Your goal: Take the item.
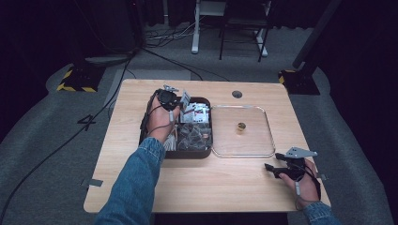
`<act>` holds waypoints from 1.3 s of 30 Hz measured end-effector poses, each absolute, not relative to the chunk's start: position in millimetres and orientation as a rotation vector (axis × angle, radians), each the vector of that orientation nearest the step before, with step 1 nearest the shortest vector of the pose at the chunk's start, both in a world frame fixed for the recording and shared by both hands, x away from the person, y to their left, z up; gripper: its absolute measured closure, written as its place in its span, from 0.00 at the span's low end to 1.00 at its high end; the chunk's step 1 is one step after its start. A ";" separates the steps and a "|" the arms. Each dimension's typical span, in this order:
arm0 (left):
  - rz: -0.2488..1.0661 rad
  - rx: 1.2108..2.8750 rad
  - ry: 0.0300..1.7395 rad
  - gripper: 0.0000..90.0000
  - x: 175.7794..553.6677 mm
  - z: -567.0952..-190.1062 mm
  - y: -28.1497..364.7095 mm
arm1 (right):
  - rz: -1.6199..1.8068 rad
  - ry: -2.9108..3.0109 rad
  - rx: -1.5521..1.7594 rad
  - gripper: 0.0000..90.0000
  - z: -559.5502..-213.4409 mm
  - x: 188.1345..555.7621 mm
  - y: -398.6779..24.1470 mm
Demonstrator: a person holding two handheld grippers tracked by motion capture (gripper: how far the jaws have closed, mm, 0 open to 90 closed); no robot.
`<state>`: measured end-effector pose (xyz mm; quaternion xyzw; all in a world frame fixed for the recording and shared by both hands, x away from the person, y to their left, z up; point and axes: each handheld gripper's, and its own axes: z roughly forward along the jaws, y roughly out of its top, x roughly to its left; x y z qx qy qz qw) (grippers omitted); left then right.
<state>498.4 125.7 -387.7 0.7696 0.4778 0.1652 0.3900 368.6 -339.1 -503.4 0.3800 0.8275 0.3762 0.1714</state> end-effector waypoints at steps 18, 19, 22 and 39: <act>0.390 1.956 0.970 0.97 435.3 -345.0 162.8 | 1.082 2.382 1.038 0.32 -503.2 365.6 -346.3; 0.381 1.959 0.926 0.97 425.6 -341.5 167.1 | 1.081 2.382 1.037 0.32 -503.1 366.1 -346.2; 0.361 1.962 0.883 0.97 416.9 -338.9 171.7 | 1.081 2.384 1.035 0.32 -503.1 367.0 -346.2; 0.236 1.957 0.531 0.96 351.0 -333.1 204.9 | 1.082 2.384 1.035 0.32 -503.2 369.7 -344.8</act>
